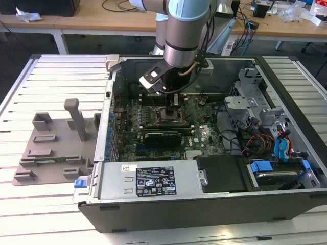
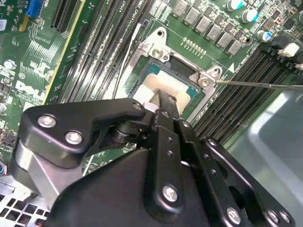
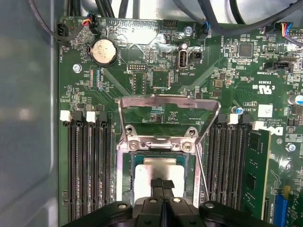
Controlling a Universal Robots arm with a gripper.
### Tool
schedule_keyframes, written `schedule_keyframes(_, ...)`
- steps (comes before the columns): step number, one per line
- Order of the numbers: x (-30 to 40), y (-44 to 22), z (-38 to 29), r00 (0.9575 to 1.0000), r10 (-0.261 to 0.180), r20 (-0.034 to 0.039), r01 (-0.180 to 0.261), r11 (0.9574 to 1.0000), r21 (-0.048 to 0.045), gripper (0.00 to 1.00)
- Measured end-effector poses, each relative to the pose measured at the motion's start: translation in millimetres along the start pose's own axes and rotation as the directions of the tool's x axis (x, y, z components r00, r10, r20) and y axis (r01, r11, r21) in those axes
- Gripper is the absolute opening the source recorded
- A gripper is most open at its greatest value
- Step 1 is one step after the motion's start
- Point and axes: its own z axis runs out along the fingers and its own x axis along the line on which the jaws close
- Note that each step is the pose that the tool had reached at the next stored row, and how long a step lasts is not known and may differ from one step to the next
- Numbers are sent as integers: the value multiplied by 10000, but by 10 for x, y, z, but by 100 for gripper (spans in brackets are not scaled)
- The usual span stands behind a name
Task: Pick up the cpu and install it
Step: 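Place the cpu into insertion slot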
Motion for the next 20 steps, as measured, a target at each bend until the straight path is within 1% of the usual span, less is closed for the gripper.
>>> schedule_keyframes(2, 0, 30, 15, 10000, -13, 0, 13, 10000, 1, 11)
schedule_keyframes(4, 0, 39, 28, 10000, -14, 2, 14, 10000, 2, 11)
schedule_keyframes(6, -1, 85, 35, 10000, -16, 0, 16, 10000, 8, 11)
schedule_keyframes(7, -3, 90, 52, 10000, -17, 11, 16, 10000, 17, 11)
schedule_keyframes(8, -3, 95, 60, 10000, -16, 6, 16, 10000, 13, 11)
schedule_keyframes(10, -5, 141, 58, 10000, -19, 1, 19, 10000, 10, 11)
schedule_keyframes(12, -3, 164, 48, 10000, -22, -9, 22, 10000, 1, 11)
schedule_keyframes(13, 0, 163, 9, 10000, -22, -30, 22, 10000, -7, 11)
schedule_keyframes(14, -6, 156, -76, 10000, -20, -7, 20, 10000, 6, 11)
schedule_keyframes(15, -10, 147, -212, 10000, -20, -6, 20, 10000, 6, 11)
schedule_keyframes(16, -10, 146, -240, 10000, -20, -7, 20, 10000, 6, 11)
schedule_keyframes(20, -10, 146, -241, 10000, -20, -6, 20, 10000, 6, 11)
